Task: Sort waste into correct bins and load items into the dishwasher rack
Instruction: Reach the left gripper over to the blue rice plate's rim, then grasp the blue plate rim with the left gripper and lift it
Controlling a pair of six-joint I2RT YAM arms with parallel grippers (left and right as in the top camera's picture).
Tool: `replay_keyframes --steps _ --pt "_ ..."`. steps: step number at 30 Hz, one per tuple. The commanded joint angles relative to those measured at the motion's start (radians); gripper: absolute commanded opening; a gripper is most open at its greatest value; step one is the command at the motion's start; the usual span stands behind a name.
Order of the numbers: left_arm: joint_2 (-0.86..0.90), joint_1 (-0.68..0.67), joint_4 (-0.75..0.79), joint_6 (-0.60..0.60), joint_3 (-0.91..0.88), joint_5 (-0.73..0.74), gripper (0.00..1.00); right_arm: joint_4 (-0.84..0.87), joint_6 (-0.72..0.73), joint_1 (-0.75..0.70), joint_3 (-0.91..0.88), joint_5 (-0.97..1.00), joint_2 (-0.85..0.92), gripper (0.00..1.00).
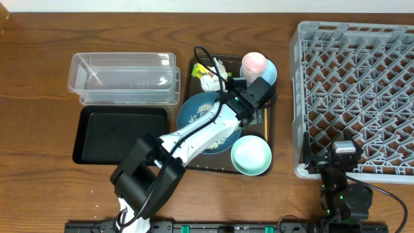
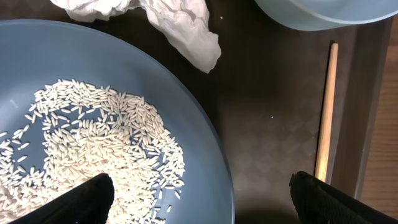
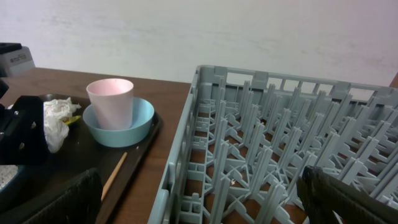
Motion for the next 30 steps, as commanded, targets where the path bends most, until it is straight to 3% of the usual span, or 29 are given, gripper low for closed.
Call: replay_keyframes --steps 1,14,30 --pt "0.031 -0.002 -0.004 -0.016 -0.007 -0.003 0.92 -0.003 0.012 -0.007 -0.003 0.000 -0.005 0.99" --pt "0.081 -0.002 0.016 -0.024 -0.008 0.046 0.84 -0.003 0.012 -0.007 -0.003 0.000 -0.005 0.99" --pt "0.080 -0.002 0.005 -0.021 -0.007 0.040 0.42 -0.003 0.012 -0.007 -0.003 0.000 -0.005 0.99"
